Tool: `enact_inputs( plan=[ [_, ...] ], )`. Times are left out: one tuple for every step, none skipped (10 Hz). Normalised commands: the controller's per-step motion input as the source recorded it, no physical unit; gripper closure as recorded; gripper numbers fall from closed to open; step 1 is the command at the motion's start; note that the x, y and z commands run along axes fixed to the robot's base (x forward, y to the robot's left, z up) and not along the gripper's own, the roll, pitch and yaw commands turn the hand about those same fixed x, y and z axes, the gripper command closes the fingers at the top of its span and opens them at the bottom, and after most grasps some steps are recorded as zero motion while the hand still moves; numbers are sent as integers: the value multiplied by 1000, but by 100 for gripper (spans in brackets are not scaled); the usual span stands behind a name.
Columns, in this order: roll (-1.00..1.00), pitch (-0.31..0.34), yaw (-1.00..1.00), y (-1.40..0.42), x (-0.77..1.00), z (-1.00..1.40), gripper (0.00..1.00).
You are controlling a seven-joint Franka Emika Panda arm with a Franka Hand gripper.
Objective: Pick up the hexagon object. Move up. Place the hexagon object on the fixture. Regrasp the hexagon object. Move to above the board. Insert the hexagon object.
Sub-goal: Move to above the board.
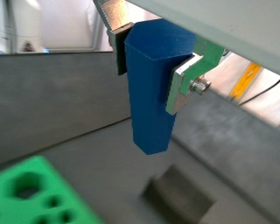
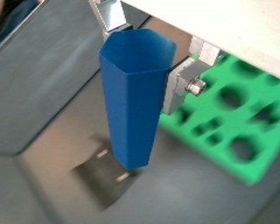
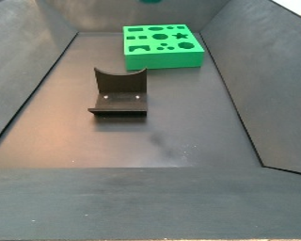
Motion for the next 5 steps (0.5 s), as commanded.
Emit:
enact_inputs(
  plan=[
    [-1000, 73, -173, -952, -568, 219, 100],
    [-1000, 72, -163, -661, -419, 150, 100],
    [-1000, 68, -149, -389, -276, 95, 100],
    [-718, 42, -87, -164, -148, 38, 100],
    [-511, 16, -55, -88, -108, 30, 100]
  ],
)
